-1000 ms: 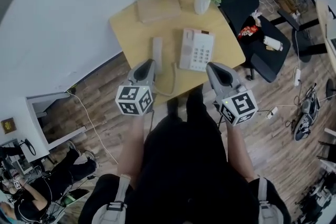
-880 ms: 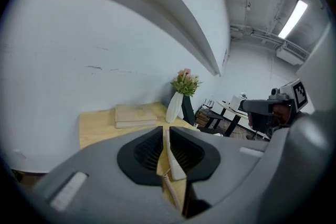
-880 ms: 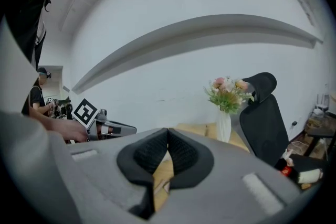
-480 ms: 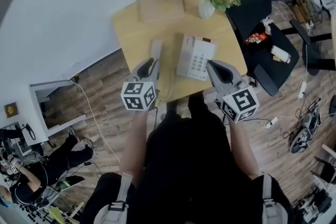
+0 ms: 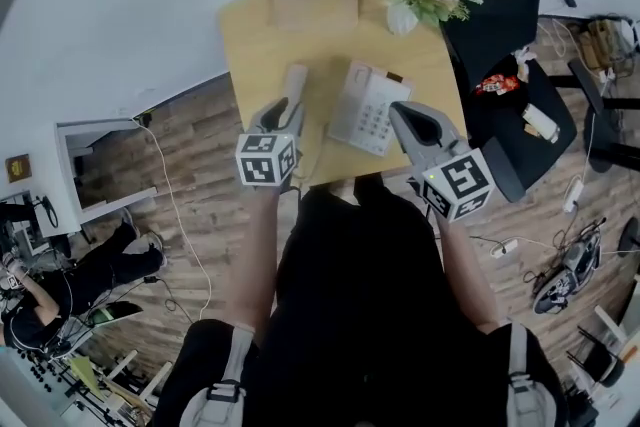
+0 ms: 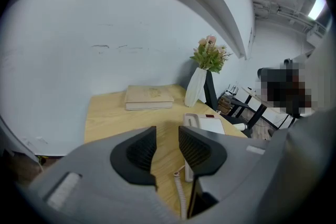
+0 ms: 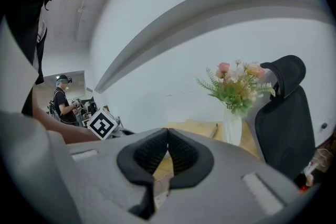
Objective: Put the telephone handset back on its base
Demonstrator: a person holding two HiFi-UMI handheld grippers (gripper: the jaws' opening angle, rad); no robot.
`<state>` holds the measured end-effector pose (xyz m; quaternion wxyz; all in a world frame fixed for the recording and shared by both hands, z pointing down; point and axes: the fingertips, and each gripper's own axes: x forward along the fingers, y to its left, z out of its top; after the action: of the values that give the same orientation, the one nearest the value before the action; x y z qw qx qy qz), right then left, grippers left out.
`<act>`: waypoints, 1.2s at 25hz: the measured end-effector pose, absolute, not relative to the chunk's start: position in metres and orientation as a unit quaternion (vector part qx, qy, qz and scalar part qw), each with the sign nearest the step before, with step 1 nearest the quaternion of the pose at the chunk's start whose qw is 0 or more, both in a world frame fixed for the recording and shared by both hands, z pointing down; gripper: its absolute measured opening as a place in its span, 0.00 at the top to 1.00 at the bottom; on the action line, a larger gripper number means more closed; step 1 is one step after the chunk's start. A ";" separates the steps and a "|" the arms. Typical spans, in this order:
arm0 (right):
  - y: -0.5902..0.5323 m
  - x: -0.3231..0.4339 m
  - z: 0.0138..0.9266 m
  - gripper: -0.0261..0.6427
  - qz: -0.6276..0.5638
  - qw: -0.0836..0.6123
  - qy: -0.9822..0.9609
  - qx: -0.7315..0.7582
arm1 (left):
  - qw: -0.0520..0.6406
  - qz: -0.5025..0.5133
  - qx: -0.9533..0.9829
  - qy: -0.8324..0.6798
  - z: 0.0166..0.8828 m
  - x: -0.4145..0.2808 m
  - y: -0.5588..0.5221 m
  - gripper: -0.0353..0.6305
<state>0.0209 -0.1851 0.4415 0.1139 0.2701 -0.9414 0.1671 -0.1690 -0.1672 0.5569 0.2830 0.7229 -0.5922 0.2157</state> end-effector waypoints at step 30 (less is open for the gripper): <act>-0.191 0.020 0.474 0.96 0.186 0.191 -0.914 0.306 | 0.333 0.296 0.688 -0.573 0.668 -0.205 -0.185 0.55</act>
<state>0.0201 -0.1915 0.4742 0.1906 0.3058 -0.9142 0.1855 -0.2049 -0.1850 0.6684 0.3331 0.6881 -0.5729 0.2956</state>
